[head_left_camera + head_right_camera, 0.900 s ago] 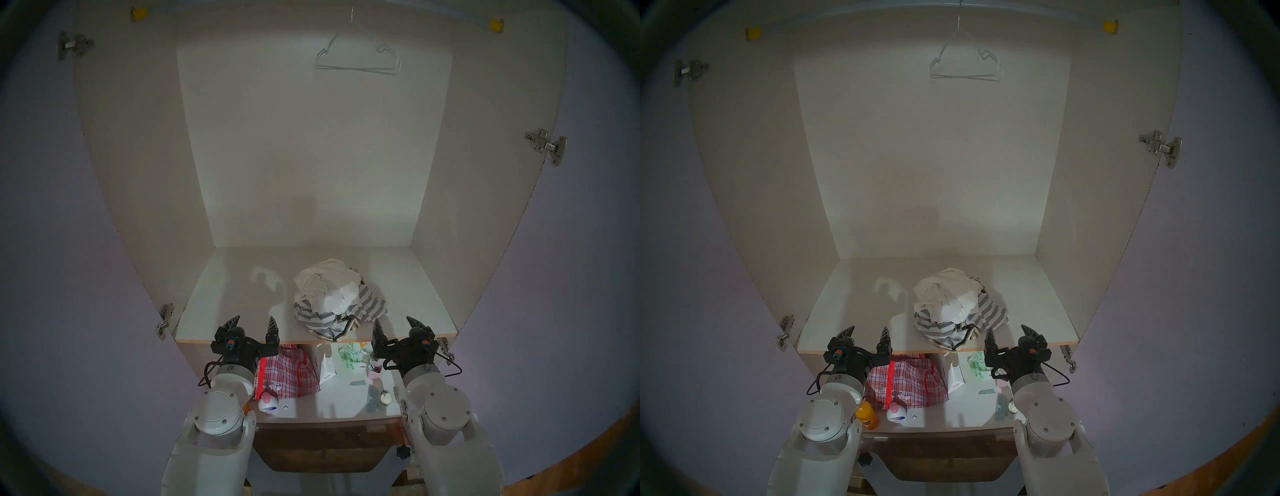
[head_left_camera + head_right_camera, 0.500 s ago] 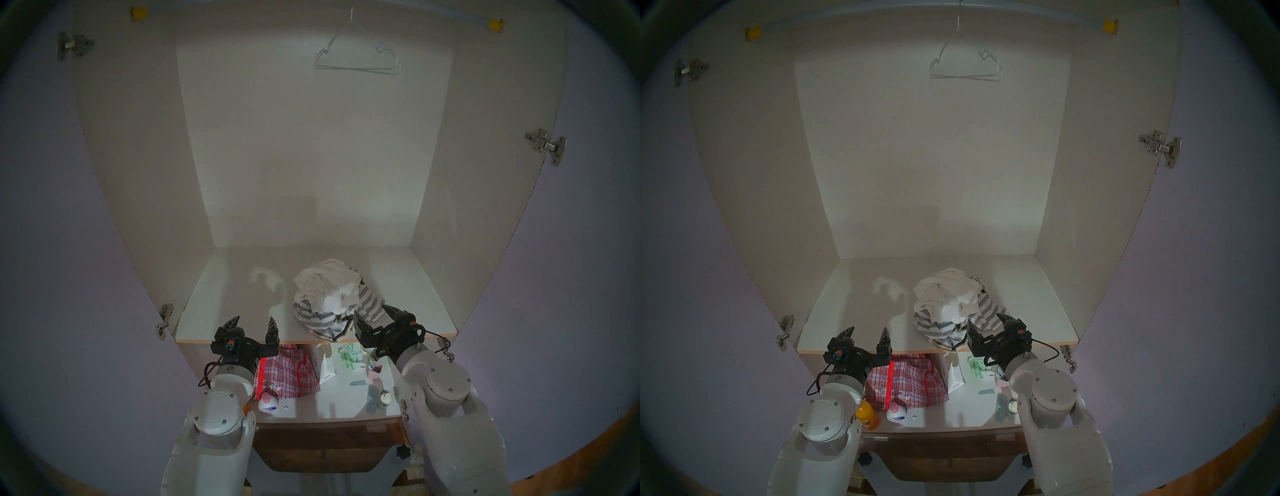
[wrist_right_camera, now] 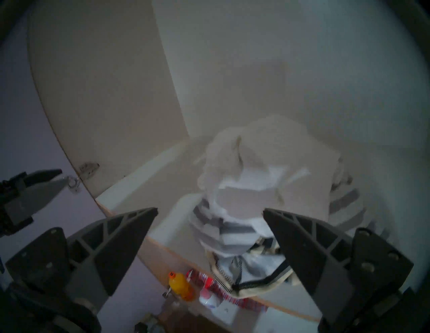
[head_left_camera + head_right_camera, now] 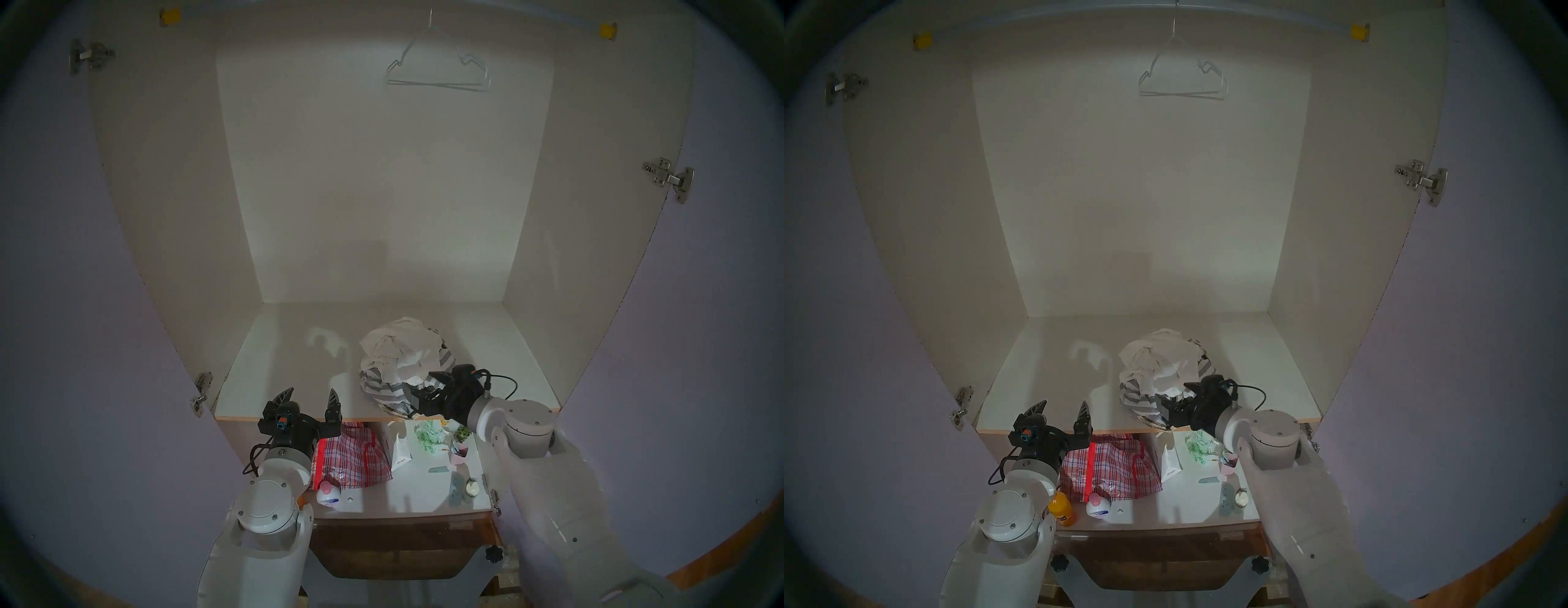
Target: Sort tops into two piles: light colors and dark colors
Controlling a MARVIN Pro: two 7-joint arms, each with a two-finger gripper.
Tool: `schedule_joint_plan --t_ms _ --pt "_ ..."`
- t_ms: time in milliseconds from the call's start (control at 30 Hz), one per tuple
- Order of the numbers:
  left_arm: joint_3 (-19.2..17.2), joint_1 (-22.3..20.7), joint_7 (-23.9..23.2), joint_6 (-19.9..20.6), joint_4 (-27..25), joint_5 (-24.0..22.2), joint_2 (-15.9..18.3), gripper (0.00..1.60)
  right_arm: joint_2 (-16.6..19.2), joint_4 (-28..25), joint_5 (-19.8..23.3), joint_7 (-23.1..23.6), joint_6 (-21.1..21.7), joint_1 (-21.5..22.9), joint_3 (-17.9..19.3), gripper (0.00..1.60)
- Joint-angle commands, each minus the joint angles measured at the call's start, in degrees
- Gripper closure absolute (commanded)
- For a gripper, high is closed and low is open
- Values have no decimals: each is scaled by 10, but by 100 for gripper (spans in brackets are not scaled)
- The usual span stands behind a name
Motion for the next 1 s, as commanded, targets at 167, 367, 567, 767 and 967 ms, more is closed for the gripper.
schedule_joint_plan --t_ms 167,367,567,767,967 --pt "2 -6 -1 -4 -12 0 0 0 -49 80 -32 3 18 115 3 0" --pt "2 -6 -1 -4 -11 0 0 0 -63 149 -65 -19 4 170 -13 0" --pt "2 -6 -1 -4 -11 0 0 0 -77 237 -99 -55 -29 233 -27 0" --pt "2 -6 -1 -4 -12 0 0 0 -89 292 -115 -86 -71 267 -41 0" --pt "2 -4 -1 -3 -15 -1 0 0 -116 395 -127 -142 -150 312 -52 0"
